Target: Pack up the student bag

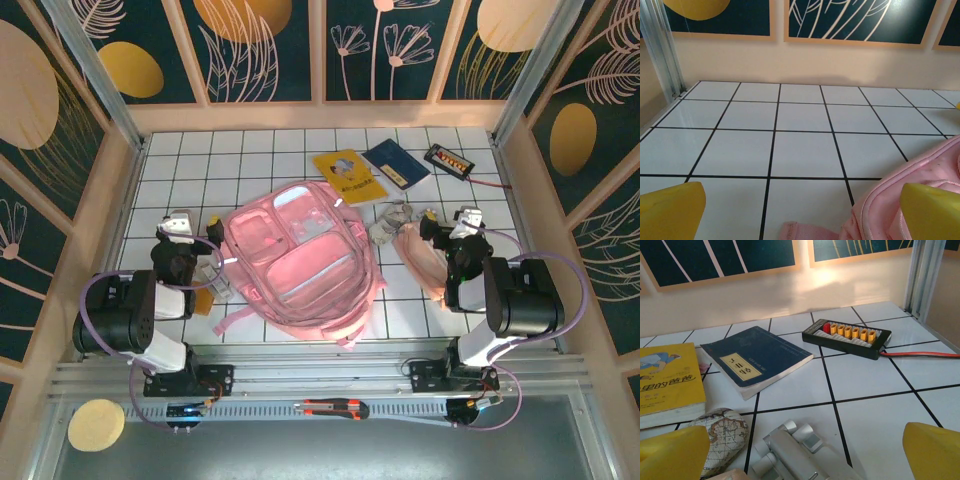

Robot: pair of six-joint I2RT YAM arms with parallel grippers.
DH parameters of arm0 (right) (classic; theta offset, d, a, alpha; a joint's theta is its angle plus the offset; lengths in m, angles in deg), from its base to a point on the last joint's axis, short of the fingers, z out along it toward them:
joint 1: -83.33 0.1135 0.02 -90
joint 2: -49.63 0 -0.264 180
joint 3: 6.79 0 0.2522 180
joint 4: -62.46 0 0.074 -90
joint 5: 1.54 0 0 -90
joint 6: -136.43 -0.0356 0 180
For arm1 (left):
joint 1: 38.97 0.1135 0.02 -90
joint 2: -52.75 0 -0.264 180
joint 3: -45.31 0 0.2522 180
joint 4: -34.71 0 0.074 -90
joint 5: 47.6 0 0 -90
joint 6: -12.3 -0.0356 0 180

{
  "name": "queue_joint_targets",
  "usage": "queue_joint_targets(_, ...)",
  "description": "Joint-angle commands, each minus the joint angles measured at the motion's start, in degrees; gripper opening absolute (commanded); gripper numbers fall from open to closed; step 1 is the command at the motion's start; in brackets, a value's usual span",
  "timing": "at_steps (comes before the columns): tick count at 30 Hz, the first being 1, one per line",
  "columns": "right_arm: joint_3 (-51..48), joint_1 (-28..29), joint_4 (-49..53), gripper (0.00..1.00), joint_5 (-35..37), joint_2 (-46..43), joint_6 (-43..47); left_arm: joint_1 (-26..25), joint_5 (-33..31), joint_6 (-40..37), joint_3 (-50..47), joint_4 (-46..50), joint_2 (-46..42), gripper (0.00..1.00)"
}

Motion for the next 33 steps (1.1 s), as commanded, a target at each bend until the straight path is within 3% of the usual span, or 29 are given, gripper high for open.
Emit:
queue_joint_targets(1, 0.02, 0.35, -1.42, 0.99, 0.81, -0.02, -0.41, -0.26, 1.78, -0.99, 0.18, -2.08, 0.1, 0.99)
queue_joint_targets(11, -0.05, 0.38, -1.41, 0.99, 0.81, -0.09, -0.37, -0.24, 1.32, -0.9, 0.23, -2.01, 0.1, 0.99)
queue_joint_targets(18, 0.0, 0.11, -1.33, 0.99, 0.38, -0.02, -0.54, -0.26, -6.74, 2.18, 0.11, -1.97, 0.03, 0.99)
queue_joint_targets(26, 0.32, -0.09, -0.29, 0.99, -0.05, -0.39, -0.62, -0.26, -7.89, 2.61, 0.12, -1.96, -0.07, 0.99)
queue_joint_targets(29, 2.67, 0.18, 6.82, 0.99, 3.6, -3.84, -1.66, -0.26, -11.15, 3.9, -0.58, -1.73, -2.06, 0.99)
queue_joint_targets(31, 7.13, 0.34, 19.19, 0.99, 7.04, -8.97, -2.89, -0.26, -12.67, 4.27, 0.07, 3.42, -6.36, 0.99)
queue_joint_targets(33, 13.86, 0.01, 34.26, 0.99, 6.99, -12.93, -6.55, -0.26, -17.47, 7.17, 2.65, 14.51, -12.07, 0.99)
